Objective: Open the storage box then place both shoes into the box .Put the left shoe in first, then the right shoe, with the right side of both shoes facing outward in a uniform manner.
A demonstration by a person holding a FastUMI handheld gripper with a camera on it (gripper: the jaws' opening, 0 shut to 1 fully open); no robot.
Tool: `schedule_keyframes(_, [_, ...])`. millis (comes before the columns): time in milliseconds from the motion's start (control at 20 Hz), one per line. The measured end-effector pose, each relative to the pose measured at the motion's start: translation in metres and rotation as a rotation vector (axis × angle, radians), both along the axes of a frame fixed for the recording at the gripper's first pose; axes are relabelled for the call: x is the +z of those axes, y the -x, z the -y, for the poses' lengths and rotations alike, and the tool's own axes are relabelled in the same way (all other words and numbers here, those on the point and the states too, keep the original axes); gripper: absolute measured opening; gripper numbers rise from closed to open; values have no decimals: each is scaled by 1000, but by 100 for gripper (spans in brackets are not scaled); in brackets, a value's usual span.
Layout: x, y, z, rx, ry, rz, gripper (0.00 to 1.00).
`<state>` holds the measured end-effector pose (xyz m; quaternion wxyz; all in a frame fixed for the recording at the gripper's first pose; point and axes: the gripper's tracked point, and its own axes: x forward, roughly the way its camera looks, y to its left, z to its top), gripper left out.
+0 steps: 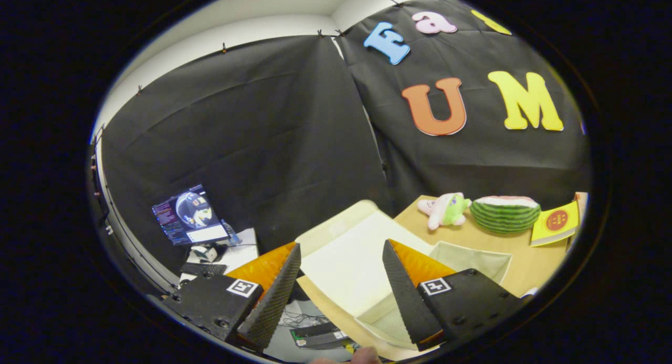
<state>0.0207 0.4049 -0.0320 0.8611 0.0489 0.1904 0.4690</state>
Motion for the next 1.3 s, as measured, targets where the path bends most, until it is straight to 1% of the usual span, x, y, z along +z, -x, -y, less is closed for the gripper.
schedule_keyframes(100, [-1,-2,21,-48,16,29,97])
schedule_keyframes(150, [-2,-6,34,-80,29,45,99])
schedule_keyframes(400, [6,-22,107,-229,83,116,99])
schedule_keyframes(500, [2,-24,138,-272,126,130,99])
schedule_keyframes(650, [-18,-28,191,-332,224,104,99])
schedule_keyframes(750, [-38,-34,225,-370,282,41,99])
schedule_keyframes(800, [-50,-35,241,-376,312,-3,99])
schedule_keyframes(900, [-79,-43,274,-417,363,-97,99])
schedule_keyframes(1050, [-138,-55,324,-475,457,-265,99])
schedule_keyframes(1150, [-179,-53,353,-499,523,-380,99])
schedule_keyframes(1300, [-231,-63,385,-542,599,-502,99])
